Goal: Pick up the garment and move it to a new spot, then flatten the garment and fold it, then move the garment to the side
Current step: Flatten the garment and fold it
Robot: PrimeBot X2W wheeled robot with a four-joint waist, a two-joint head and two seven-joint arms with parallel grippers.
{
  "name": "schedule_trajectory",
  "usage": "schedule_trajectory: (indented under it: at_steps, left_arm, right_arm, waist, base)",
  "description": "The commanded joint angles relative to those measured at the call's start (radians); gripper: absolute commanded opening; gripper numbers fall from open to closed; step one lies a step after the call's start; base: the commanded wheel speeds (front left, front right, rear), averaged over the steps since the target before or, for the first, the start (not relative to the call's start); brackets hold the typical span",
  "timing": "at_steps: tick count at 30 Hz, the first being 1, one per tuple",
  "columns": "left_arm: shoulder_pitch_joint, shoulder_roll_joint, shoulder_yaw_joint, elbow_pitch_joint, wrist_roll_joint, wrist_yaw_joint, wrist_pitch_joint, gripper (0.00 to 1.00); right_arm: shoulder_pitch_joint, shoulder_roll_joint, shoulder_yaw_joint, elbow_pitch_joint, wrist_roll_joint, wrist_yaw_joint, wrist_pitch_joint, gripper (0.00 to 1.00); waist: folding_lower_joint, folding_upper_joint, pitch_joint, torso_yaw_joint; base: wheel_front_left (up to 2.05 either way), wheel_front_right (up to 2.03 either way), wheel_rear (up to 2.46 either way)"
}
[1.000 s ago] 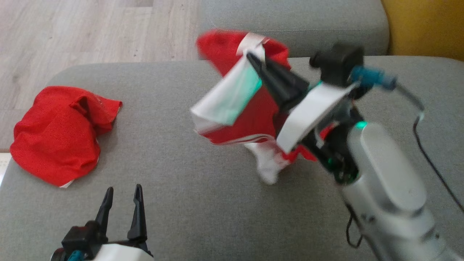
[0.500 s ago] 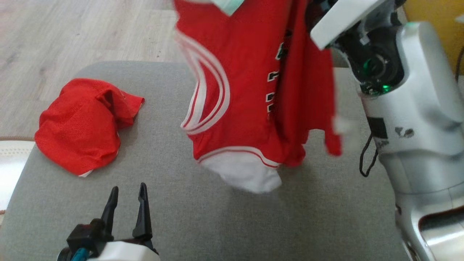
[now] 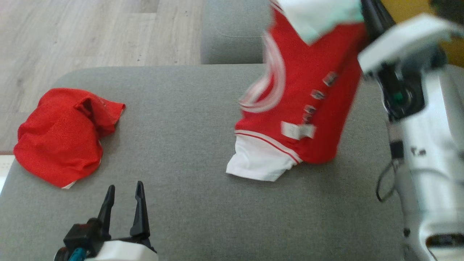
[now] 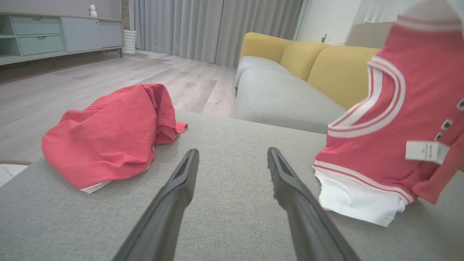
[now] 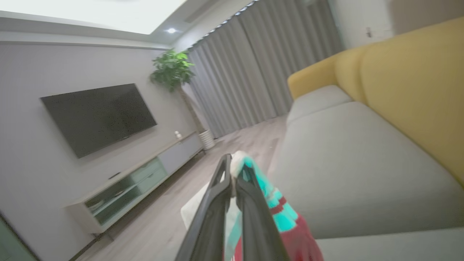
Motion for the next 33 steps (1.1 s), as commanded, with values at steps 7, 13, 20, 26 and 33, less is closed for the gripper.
schedule_trajectory:
  at_steps: [7, 13, 20, 26, 33]
  left_arm:
    - [-0.033, -0.006, 0.024, -0.040, -0.009, 0.010, -0.012, 1.00]
    - [-0.038, -0.006, 0.020, -0.040, -0.007, 0.007, -0.012, 1.00]
    - [-0.044, -0.006, 0.015, -0.035, -0.003, 0.003, -0.012, 1.00]
    - [-0.037, -0.006, 0.015, -0.036, -0.001, 0.004, -0.012, 1.00]
    - [-0.046, -0.006, 0.009, -0.034, 0.004, -0.002, -0.012, 1.00]
  right_arm:
    - [0.167, 0.013, -0.227, 0.037, -0.258, 0.008, -0.039, 0.00]
    - [0.267, 0.010, -0.342, 0.055, -0.459, 0.008, -0.037, 0.00]
    - [0.333, -0.020, -0.289, 0.004, -0.612, 0.008, -0.057, 1.00]
    - [0.405, -0.052, -0.150, -0.142, -0.716, 0.008, -0.101, 1.00]
    - [0.481, -0.029, 0.105, -0.232, -0.640, 0.008, -0.043, 1.00]
  waist:
    - [0.0000, 0.0000, 0.013, -0.028]
    - [0.0000, 0.0000, 0.025, -0.045]
    - [0.0000, 0.0000, 0.025, -0.050]
    - [0.0000, 0.0000, 0.022, -0.049]
    - [0.0000, 0.0000, 0.037, -0.037]
  base:
    - [0.00, 0.00, 0.00]
    - [0.00, 0.00, 0.00]
    - [0.00, 0.00, 0.00]
    - [0.00, 0.00, 0.00]
    - [0.00, 0.00, 0.00]
